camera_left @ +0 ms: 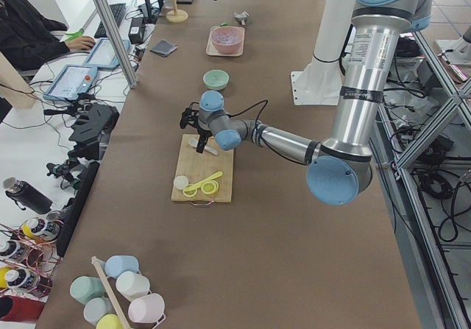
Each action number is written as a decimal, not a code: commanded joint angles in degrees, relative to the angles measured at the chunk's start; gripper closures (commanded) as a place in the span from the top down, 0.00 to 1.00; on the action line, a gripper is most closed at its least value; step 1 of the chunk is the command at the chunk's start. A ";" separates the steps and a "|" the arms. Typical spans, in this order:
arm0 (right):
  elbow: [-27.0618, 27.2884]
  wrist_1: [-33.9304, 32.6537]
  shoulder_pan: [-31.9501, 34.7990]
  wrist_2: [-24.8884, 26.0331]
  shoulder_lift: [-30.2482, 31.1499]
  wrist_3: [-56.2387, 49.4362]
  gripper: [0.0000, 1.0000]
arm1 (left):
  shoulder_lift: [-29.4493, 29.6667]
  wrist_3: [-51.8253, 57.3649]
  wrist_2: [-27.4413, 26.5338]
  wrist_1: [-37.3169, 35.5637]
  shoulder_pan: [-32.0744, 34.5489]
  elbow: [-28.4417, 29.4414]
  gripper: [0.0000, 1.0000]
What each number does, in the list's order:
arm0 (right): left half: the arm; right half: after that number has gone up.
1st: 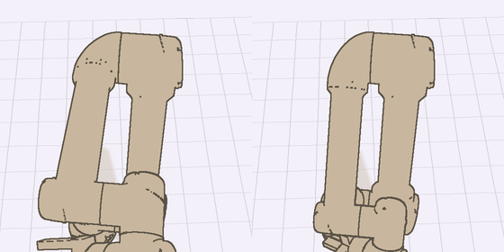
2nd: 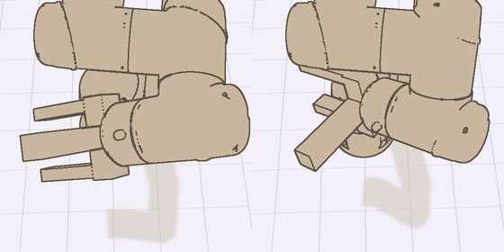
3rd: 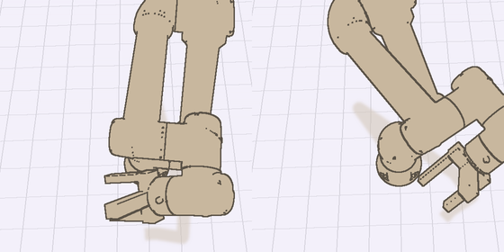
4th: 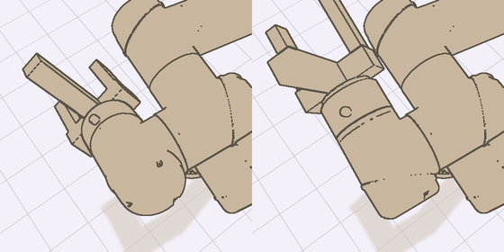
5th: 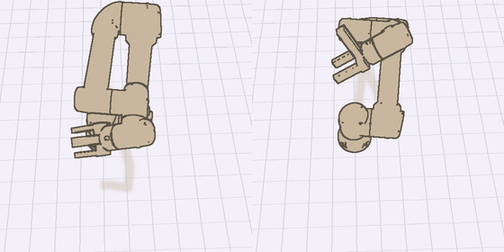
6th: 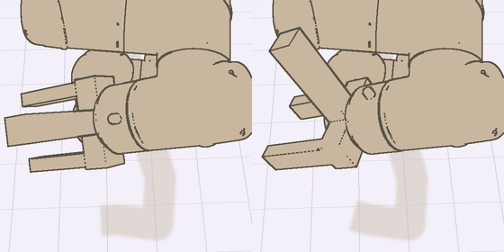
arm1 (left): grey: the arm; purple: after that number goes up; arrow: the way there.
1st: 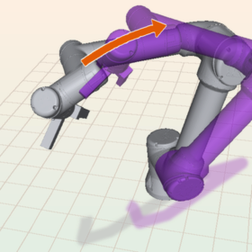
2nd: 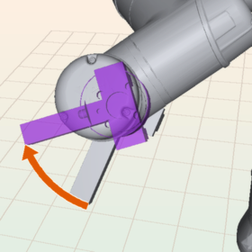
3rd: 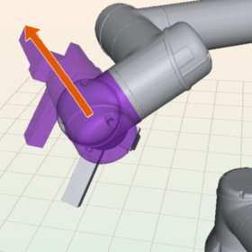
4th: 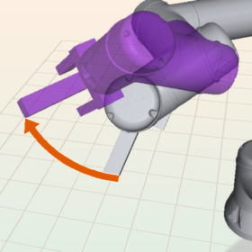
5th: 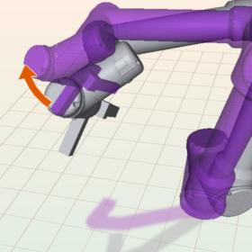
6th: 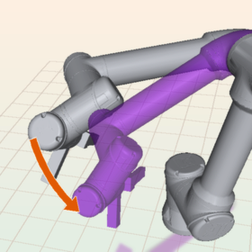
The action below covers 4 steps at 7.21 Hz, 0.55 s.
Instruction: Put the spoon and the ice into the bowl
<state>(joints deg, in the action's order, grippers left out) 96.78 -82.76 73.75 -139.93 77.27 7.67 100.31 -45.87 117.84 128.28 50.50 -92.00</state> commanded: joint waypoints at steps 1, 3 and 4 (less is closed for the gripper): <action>0.34 9.07 -0.01 -0.26 2.70 0.67 1.00 | -0.11 -0.09 -3.58 0.04 -3.30 0.07 0.92; 0.33 9.55 -0.18 -0.26 2.45 2.52 1.00 | 0.15 0.34 -3.67 0.04 -3.39 0.51 0.87; 0.34 9.55 -0.44 -0.26 2.45 2.53 1.00 | 0.32 0.43 -3.67 -0.05 -3.57 1.29 0.78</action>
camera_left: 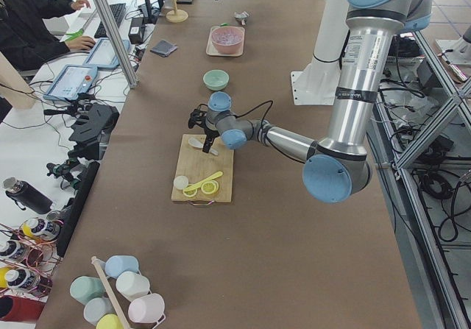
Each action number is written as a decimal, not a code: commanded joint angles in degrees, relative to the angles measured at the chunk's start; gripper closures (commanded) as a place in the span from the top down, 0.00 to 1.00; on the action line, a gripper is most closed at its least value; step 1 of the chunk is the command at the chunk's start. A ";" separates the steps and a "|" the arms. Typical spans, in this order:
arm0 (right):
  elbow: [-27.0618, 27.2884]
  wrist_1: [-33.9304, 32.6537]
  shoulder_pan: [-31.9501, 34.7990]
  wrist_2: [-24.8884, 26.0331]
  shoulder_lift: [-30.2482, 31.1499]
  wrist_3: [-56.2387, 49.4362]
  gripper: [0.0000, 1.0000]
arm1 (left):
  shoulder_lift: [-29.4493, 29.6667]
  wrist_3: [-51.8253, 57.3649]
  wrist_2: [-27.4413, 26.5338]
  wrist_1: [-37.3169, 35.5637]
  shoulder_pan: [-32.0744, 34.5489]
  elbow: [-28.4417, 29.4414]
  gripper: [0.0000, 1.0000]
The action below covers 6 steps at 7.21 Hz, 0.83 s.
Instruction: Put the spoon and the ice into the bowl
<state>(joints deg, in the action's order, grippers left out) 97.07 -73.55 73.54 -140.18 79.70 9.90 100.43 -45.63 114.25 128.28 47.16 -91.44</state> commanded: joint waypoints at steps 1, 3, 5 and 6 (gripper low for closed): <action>0.14 0.33 -0.33 -0.10 0.02 0.30 1.00 | 1.51 0.28 -0.08 -0.05 -0.22 2.47 0.69; 0.05 0.33 -0.68 -0.10 -0.42 0.82 1.00 | 1.78 0.19 0.70 -0.05 -0.22 3.02 0.24; 0.23 0.42 -0.77 -0.10 -0.60 1.61 1.00 | 0.82 0.10 1.32 -0.05 0.21 1.97 0.00; 0.31 0.33 -0.77 -0.18 -0.60 1.62 1.00 | 0.29 -0.50 3.15 -0.31 0.91 0.83 0.00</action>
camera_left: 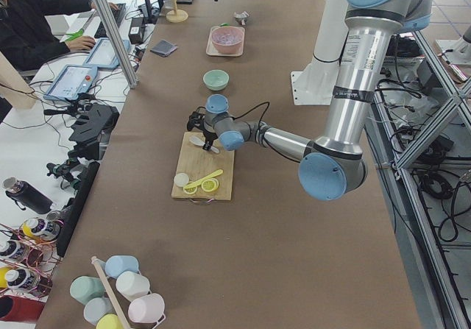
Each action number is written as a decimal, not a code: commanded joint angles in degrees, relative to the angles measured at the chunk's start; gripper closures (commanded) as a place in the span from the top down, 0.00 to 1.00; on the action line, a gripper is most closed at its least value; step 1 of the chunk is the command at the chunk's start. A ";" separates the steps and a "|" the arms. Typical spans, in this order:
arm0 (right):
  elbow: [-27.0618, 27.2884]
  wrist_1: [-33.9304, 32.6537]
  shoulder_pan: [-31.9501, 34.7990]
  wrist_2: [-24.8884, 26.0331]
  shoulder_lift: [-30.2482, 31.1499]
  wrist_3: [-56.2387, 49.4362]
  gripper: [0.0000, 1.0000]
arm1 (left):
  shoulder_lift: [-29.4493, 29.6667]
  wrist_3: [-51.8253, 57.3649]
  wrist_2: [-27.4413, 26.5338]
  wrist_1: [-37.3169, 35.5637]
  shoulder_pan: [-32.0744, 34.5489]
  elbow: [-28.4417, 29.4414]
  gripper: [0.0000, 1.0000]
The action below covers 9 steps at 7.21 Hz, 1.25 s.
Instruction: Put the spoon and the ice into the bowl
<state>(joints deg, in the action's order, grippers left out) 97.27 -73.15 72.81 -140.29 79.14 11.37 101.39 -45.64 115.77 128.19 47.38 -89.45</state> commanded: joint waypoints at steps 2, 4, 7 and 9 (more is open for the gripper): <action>0.37 -0.06 -0.04 -0.59 -0.04 0.15 1.00 | -0.50 -0.68 4.44 -0.75 3.50 -2.39 0.00; 2.29 -0.06 -0.13 -1.47 -0.57 0.67 1.00 | 1.16 -0.68 6.57 -1.10 6.32 -2.75 0.00; 5.48 8.76 -6.51 -2.45 0.39 1.02 0.99 | 9.41 -8.20 6.49 -5.49 5.80 -2.13 0.00; 4.07 20.17 -12.04 1.48 4.06 0.23 0.99 | 9.79 -8.76 6.49 -5.41 5.80 -2.22 0.00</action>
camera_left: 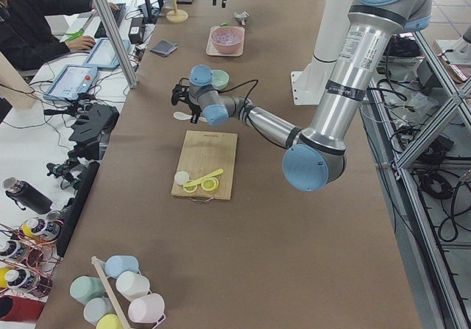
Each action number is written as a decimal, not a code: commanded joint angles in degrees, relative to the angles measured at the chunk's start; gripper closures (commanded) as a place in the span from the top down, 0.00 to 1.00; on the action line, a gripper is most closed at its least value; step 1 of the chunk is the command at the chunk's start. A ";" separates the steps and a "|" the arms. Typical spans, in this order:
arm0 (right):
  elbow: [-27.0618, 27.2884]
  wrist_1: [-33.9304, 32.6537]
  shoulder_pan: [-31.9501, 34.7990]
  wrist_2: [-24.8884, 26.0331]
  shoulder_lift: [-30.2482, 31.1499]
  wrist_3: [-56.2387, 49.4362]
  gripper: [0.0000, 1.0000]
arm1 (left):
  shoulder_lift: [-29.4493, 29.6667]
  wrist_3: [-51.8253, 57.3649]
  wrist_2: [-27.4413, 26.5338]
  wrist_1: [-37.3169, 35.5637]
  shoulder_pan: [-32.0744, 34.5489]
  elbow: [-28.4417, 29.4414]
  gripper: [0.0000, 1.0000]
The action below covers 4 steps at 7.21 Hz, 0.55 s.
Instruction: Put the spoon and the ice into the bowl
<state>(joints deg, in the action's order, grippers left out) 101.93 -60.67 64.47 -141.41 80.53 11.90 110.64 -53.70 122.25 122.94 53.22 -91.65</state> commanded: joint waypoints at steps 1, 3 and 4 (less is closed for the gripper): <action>-3.12 16.20 -5.91 3.76 3.14 -0.04 0.98 | 0.55 -0.70 0.00 -0.16 -0.05 -0.11 0.00; -6.12 23.46 -10.13 6.04 2.27 -0.12 0.98 | 0.55 -0.70 0.00 -0.16 -0.05 -0.11 0.00; -6.48 23.67 -11.89 9.28 1.74 -0.12 0.93 | 0.55 -0.70 0.00 -0.16 -0.05 -0.20 0.00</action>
<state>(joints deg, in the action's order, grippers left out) 96.42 -39.00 54.95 -135.29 82.89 11.76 111.18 -54.40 122.26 122.78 53.18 -91.78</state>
